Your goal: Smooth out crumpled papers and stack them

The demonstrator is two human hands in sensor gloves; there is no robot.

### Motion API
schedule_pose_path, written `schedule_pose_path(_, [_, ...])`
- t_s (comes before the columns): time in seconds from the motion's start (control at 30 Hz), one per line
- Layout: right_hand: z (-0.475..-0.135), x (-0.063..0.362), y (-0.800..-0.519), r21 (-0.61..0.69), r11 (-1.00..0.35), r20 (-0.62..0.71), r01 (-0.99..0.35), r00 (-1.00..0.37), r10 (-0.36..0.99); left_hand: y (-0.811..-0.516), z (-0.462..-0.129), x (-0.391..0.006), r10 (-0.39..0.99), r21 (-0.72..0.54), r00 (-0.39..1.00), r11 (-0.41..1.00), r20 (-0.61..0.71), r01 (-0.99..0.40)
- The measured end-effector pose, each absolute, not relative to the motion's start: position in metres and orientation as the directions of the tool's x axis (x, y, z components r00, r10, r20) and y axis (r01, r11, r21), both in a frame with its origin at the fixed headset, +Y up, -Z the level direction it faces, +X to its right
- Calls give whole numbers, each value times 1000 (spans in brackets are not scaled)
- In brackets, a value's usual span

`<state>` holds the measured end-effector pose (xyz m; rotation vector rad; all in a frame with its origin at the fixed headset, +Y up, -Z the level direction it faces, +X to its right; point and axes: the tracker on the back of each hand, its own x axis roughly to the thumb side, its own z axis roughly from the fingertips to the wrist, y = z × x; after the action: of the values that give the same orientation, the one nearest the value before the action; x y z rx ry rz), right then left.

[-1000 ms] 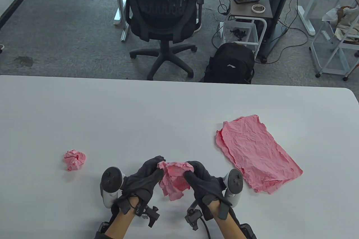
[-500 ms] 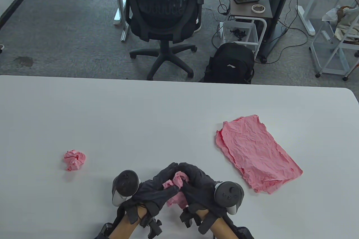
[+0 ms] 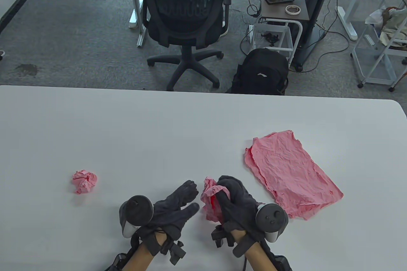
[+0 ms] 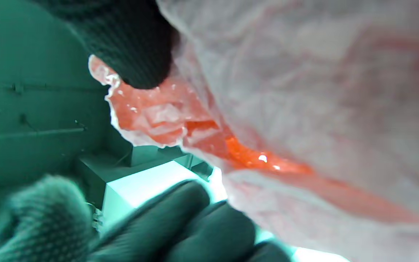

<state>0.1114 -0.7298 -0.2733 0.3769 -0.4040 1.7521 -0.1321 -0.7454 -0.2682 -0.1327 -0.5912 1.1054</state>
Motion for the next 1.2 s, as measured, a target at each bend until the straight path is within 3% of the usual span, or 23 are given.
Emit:
schedule_pose_path(0.03, [-272, 107, -730, -37, -188, 455, -982, -184, 871, -749, -267, -128, 875, -446, 299, 458, 382, -769])
schedule_pose_path(0.17, [-274, 91, -732, 216, -145, 469, -965, -27, 883, -753, -270, -125, 907, -474, 229, 384, 352, -793])
schedule_pose_path(0.33, [-280, 89, -739, 375, 6, 348, -927, 147, 926, -756, -280, -144, 952, -413, 137, 245, 273, -877])
schedule_pose_path(0.63, [-297, 126, -747, 221, 123, 255, -967, 179, 950, -755, -286, -167, 976, -357, 15, 94, 219, -929])
schedule_pose_path(0.8, [-301, 132, -750, 263, 78, 191, -962, 131, 973, -743, -288, -179, 894, -252, 297, 389, 336, -886])
schedule_pose_path(0.93, [-303, 141, -748, 164, 24, 235, -986, 63, 970, -735, -286, -185, 741, -134, 550, 635, 385, -761])
schedule_pose_path(1.0, [-303, 146, -747, 134, 5, 251, -991, 39, 967, -736, -287, -187, 727, -140, 568, 655, 386, -743])
schedule_pose_path(1.1, [-303, 148, -749, 99, -20, 251, -995, 6, 968, -742, -287, -185, 830, -213, 434, 522, 350, -826])
schedule_pose_path(1.2, [-304, 150, -751, 62, -27, 243, -998, -11, 970, -746, -289, -187, 948, -296, 145, 229, 282, -927])
